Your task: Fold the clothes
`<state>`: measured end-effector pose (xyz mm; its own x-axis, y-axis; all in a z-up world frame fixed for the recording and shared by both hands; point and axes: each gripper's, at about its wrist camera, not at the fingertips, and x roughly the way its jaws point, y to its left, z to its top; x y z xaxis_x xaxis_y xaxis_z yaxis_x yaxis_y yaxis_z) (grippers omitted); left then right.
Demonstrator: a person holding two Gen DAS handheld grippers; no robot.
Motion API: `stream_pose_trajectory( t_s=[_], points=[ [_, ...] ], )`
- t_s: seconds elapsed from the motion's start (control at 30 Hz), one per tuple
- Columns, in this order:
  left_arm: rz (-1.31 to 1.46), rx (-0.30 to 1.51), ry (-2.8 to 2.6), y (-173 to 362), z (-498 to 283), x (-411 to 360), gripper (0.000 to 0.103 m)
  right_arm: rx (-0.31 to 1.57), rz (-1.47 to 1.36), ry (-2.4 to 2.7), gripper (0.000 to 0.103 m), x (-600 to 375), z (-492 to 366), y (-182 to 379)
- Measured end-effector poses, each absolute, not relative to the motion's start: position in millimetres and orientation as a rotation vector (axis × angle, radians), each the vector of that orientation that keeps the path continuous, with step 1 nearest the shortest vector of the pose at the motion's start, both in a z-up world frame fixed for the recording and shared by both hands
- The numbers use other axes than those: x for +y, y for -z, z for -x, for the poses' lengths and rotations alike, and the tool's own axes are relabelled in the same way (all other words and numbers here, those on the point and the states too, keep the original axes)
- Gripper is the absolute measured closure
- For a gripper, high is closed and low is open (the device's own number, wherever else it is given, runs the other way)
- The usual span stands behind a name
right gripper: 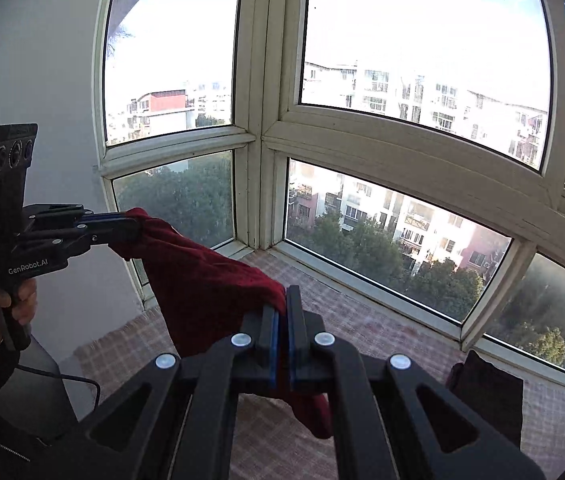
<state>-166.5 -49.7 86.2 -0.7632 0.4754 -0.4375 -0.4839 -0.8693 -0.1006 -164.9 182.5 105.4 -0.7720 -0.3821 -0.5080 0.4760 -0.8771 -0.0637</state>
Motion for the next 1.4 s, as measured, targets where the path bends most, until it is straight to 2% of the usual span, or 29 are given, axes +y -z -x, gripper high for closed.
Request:
stream_pose_trajectory(
  t_s=[0.23,0.4,0.53,0.67,0.8,1.0,1.2,1.27,1.4],
  points=[
    [0.772,0.014,-2.465,-67,249,-10,0.097,0.294,-0.835,2.626,0.100,213,235,-82],
    [0.724,0.016,-2.504,-95,307,12,0.097,0.346,-0.825,2.700,0.100,233,293,-106],
    [0.560,0.045,-2.543,-138,299,10,0.097,0.408,-0.703,2.734,0.100,232,289,-148],
    [0.523,0.075,-2.526,-132,268,1,0.096,0.425,-0.675,2.703,0.100,230,265,-152],
    [0.682,0.066,-2.472,-57,226,-7,0.096,0.458,-0.854,2.610,0.100,222,233,-80],
    [1.201,-0.002,-2.286,106,167,-15,0.096,0.421,-1.171,2.464,0.100,211,182,55],
    [1.463,0.005,-2.186,166,143,-35,0.096,0.333,-1.439,2.330,0.100,209,141,168],
    [1.446,0.055,-2.209,156,149,-39,0.095,0.309,-1.512,2.289,0.099,209,129,198],
    [1.330,0.119,-2.264,134,192,-32,0.094,0.266,-1.466,2.334,0.098,222,129,175]
  ],
)
